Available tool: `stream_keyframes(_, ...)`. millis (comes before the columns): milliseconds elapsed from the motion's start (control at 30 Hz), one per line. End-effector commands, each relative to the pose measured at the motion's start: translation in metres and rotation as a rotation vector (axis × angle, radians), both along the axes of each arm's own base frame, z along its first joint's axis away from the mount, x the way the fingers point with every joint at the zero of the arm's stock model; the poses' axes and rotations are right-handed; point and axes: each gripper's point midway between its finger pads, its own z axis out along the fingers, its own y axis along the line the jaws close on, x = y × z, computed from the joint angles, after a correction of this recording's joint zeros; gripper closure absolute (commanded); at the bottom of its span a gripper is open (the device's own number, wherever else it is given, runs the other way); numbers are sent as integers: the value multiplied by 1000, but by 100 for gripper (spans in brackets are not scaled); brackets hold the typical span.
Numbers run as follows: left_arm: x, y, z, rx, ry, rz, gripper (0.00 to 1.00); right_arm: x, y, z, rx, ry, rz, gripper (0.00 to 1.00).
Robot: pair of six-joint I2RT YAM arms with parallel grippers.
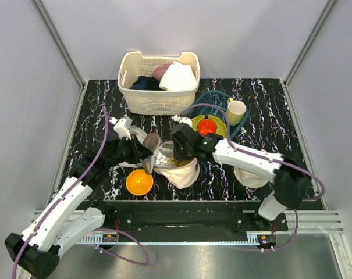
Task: Unzip the laundry bag and remove the bra
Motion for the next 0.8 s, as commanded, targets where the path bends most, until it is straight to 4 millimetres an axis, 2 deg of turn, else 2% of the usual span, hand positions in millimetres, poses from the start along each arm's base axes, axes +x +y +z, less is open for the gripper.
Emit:
stream_keyframes(0,12,-2,24,-34,-75,16,100,7,-4,99,181,-170,-31,100)
stream_keyframes(67,12,-3,24,-34,-75,16,100,7,-10,121,214,-211,-40,100)
stream_keyframes(167,12,-2,24,-30,-74,18,100,7,-14,140,246,-248,-48,100)
stream_keyframes(333,12,-2,24,-32,-74,19,100,8,-15,154,269,-273,-52,100)
stream_keyframes(433,13,-2,22,-29,-69,19,100,10,-11,173,311,-301,-46,100)
stream_keyframes(567,12,-4,16,-28,-50,11,100,13,-10,220,392,-378,-42,100)
stream_keyframes(600,11,-4,15,-26,-47,9,100,14,-9,238,420,-409,-38,100)
stream_keyframes(667,12,-4,14,-25,-45,11,100,15,-7,261,463,-450,-29,100)
stream_keyframes(700,11,-4,13,-24,-43,9,100,16,-7,282,500,-483,-23,100)
stream_keyframes(767,11,-4,14,-26,-46,7,100,16,-1,302,545,-517,-3,100)
